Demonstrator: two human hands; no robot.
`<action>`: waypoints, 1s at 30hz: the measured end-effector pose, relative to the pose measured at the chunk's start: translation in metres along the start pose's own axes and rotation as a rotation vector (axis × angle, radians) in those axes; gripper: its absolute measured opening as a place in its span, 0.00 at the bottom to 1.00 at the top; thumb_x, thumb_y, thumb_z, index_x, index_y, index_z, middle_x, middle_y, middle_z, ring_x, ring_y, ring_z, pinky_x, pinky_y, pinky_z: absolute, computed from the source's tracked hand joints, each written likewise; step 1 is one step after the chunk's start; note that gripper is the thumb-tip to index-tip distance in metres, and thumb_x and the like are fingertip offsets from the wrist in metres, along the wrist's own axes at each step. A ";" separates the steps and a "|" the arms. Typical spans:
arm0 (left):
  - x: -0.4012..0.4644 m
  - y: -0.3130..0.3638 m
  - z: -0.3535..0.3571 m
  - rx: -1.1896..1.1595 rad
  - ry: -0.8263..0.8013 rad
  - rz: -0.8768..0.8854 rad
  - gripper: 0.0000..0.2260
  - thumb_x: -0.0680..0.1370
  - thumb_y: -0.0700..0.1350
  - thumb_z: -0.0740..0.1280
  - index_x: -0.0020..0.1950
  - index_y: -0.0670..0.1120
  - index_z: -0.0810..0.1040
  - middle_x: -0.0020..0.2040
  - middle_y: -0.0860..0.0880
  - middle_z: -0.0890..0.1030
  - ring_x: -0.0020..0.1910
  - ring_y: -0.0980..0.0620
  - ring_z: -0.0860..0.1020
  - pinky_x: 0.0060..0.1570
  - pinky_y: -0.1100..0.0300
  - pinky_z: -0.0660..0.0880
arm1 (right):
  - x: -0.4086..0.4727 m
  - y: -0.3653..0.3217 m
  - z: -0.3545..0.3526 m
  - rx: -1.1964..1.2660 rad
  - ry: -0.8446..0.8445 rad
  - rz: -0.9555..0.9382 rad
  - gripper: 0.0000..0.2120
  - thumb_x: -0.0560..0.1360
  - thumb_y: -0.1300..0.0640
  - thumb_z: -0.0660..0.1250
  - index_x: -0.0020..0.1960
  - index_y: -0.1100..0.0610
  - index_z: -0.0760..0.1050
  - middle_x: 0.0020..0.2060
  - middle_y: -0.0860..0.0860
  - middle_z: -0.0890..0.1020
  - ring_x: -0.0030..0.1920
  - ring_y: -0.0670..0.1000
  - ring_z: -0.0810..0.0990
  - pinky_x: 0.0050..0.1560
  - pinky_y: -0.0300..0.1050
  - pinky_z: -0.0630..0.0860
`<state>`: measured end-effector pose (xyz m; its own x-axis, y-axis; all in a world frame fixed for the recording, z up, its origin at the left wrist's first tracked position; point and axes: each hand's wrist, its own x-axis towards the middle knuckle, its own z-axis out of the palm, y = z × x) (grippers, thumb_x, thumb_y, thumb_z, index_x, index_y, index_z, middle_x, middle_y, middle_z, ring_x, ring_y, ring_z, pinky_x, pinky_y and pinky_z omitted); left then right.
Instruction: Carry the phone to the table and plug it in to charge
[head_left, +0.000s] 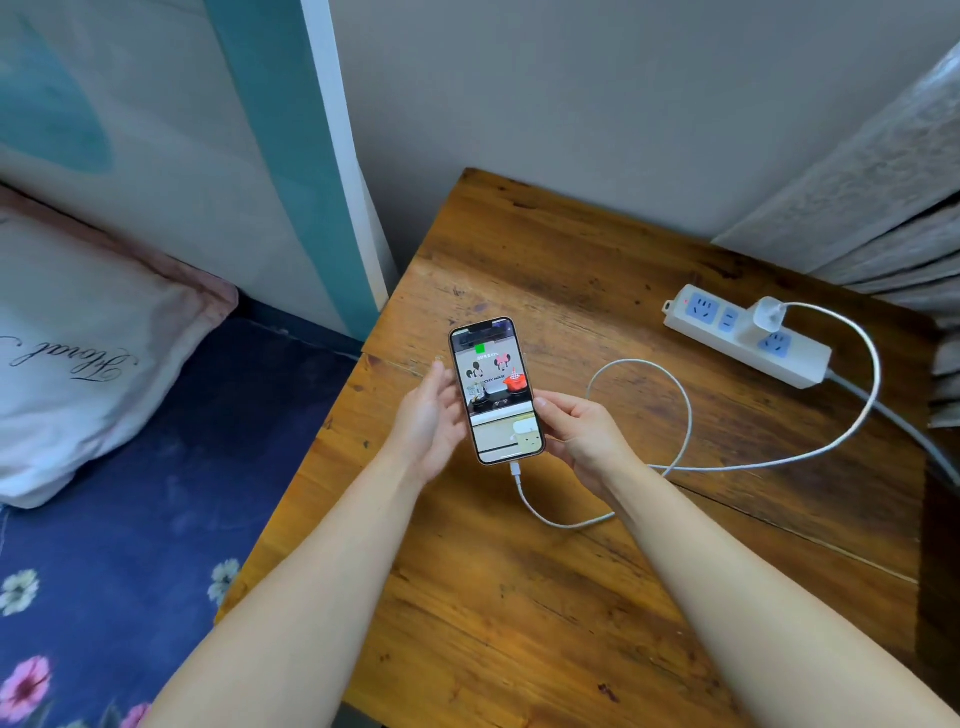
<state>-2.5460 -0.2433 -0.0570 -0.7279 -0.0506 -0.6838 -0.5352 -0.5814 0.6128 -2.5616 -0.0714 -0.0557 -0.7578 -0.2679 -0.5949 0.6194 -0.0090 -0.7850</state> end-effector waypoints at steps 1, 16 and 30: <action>0.006 0.006 -0.008 0.010 0.036 -0.001 0.21 0.81 0.54 0.53 0.68 0.42 0.67 0.63 0.42 0.76 0.57 0.47 0.77 0.54 0.50 0.76 | 0.007 0.001 0.007 -0.023 0.006 0.013 0.12 0.79 0.61 0.60 0.57 0.59 0.79 0.49 0.55 0.84 0.44 0.48 0.82 0.42 0.41 0.79; 0.056 0.038 -0.049 0.252 0.280 -0.048 0.25 0.81 0.55 0.50 0.65 0.36 0.70 0.60 0.40 0.76 0.53 0.49 0.75 0.54 0.54 0.74 | 0.069 0.008 0.049 -0.289 0.182 0.142 0.11 0.78 0.60 0.62 0.56 0.58 0.80 0.52 0.56 0.84 0.48 0.53 0.82 0.52 0.49 0.79; 0.059 0.033 -0.037 0.251 0.359 -0.061 0.25 0.80 0.57 0.51 0.63 0.39 0.73 0.58 0.42 0.77 0.53 0.49 0.76 0.49 0.55 0.77 | 0.070 -0.013 0.053 -0.858 0.145 0.116 0.17 0.77 0.63 0.56 0.60 0.54 0.79 0.55 0.55 0.83 0.43 0.50 0.77 0.30 0.37 0.68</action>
<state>-2.5904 -0.2951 -0.0915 -0.5207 -0.3271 -0.7886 -0.6924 -0.3786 0.6142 -2.6124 -0.1412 -0.0779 -0.7541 -0.0967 -0.6496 0.3708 0.7538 -0.5426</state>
